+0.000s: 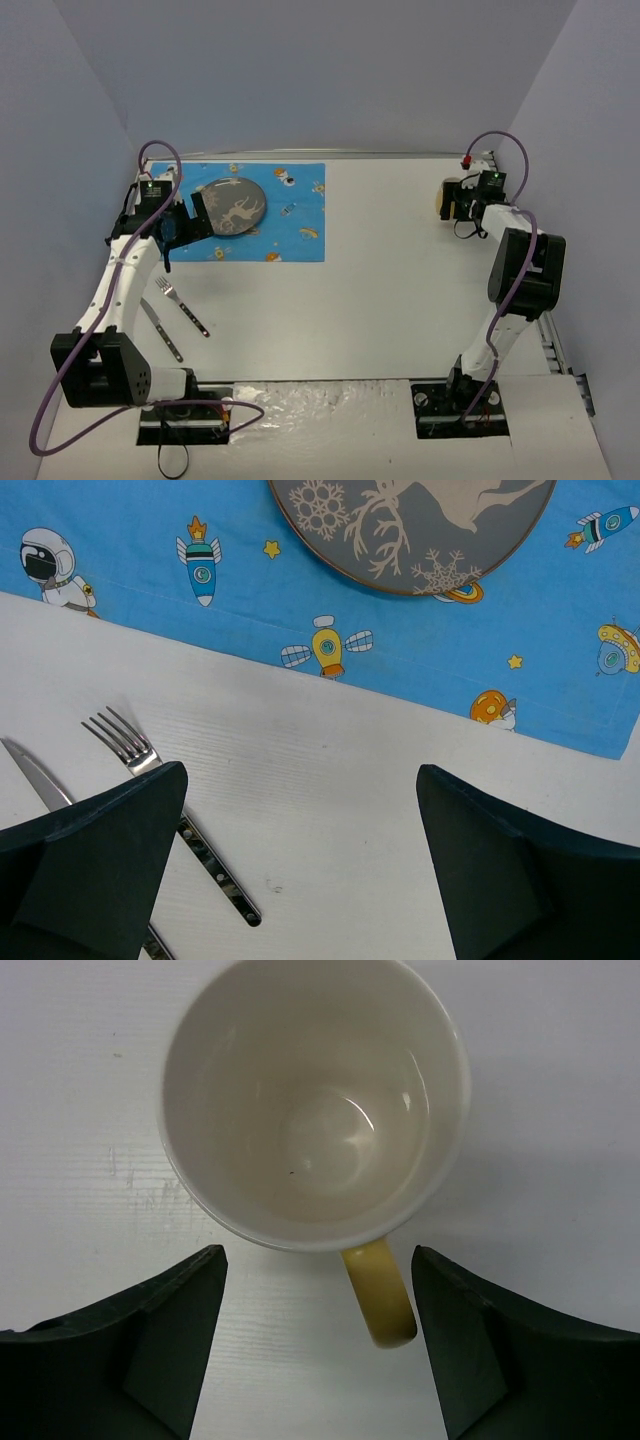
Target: Set the dinner table for one person
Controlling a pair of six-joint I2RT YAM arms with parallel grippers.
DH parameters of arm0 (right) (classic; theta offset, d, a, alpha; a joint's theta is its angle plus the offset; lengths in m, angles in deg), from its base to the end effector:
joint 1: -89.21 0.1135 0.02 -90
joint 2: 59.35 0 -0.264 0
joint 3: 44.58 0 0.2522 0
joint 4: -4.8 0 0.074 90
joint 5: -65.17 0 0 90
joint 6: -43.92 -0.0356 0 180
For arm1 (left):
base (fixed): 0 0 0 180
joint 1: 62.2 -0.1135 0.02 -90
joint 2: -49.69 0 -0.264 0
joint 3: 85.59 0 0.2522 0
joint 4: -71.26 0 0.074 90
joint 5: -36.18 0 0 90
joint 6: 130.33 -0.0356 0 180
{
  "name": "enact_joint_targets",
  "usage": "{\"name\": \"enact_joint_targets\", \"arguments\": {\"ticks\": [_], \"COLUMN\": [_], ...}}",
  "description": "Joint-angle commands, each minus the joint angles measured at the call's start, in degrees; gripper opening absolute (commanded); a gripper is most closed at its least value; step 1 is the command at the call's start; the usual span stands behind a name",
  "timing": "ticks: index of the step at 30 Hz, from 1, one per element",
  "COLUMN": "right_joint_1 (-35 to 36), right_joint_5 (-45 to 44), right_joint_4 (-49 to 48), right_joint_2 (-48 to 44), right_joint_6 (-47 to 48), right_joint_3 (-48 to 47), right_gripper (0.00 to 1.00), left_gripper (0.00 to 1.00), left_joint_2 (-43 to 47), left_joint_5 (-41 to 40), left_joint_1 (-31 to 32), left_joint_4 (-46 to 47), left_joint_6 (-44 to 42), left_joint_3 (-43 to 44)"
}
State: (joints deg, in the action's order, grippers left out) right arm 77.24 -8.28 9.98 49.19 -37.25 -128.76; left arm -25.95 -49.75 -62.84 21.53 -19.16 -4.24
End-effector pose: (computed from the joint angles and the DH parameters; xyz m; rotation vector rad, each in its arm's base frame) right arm 0.4206 -0.0788 0.2065 -0.1179 2.0606 0.0779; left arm 0.2842 0.0006 0.3182 -0.4100 2.3154 -0.2600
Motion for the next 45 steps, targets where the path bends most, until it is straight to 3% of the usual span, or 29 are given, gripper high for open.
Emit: {"name": "enact_joint_targets", "arguments": {"ticks": [1,13,22,25,33,45], "right_joint_1": [-0.2,-0.3,-0.3,-0.3,-0.3,4.9], "right_joint_5": [1.2,0.1,-1.2,-0.9,-0.5,6.3], "right_joint_4": [-5.3,-9.0,-13.6,-16.0,-20.4,-26.1], "right_joint_2": [-1.0,-2.0,-4.1,-4.5,-6.4,-8.1], "right_joint_6": [3.1,3.9,3.1,2.4,1.5,1.5], "right_joint_3": [-2.7,0.0,4.9,6.8,9.2,14.1], "right_gripper": [0.67,0.39,0.32,0.18,0.02,0.00], "left_gripper": [0.97,0.97,0.97,0.97,0.97,0.97], "left_joint_2": [1.0,0.5,0.0,0.0,0.0,0.0], "left_joint_5": [-0.8,0.0,1.0,1.2,1.2,1.3], "left_joint_1": [0.0,0.0,0.0,0.0,0.0,0.0], "left_joint_4": [1.2,1.3,1.4,1.5,1.6,1.6], "left_joint_6": [-0.9,-0.6,-0.3,-0.2,0.0,0.1], "left_joint_3": [0.8,0.7,0.6,0.6,0.5,0.4]}}
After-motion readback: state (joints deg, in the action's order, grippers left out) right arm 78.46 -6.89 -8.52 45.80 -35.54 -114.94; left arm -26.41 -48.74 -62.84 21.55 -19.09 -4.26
